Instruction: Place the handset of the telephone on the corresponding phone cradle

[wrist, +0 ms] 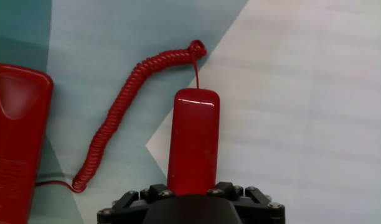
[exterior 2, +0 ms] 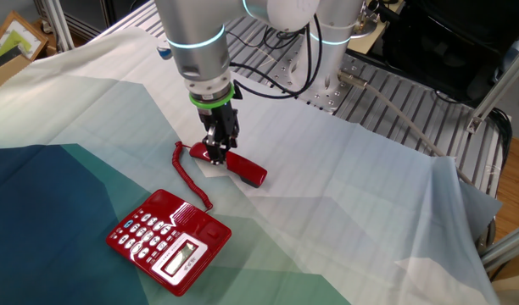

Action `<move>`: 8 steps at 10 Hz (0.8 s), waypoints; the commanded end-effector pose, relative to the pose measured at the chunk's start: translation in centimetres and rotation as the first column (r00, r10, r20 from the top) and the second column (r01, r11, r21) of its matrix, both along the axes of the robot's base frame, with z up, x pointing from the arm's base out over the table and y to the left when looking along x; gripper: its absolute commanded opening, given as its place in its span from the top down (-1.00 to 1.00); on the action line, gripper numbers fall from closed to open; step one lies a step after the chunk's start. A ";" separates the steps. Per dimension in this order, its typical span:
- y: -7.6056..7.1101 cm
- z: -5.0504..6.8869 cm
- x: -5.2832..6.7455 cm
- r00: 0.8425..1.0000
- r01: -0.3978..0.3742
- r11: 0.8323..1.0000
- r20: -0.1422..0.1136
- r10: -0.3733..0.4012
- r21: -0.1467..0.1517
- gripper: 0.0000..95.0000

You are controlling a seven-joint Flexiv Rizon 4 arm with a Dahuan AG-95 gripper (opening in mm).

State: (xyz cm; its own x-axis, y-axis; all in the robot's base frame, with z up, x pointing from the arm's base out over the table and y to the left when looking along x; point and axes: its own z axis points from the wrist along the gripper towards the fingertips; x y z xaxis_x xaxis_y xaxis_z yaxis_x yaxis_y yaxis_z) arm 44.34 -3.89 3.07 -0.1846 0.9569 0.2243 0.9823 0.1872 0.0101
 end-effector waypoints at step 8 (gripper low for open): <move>0.0 -0.6 0.1 1.000 -0.016 1.000 0.013 0.016 0.016 -0.20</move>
State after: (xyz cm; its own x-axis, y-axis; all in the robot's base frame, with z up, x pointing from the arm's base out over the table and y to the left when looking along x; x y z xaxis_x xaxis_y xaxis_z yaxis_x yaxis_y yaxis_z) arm 44.34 -3.86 2.52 -0.2052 0.9493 0.2381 0.9784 0.2051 0.0256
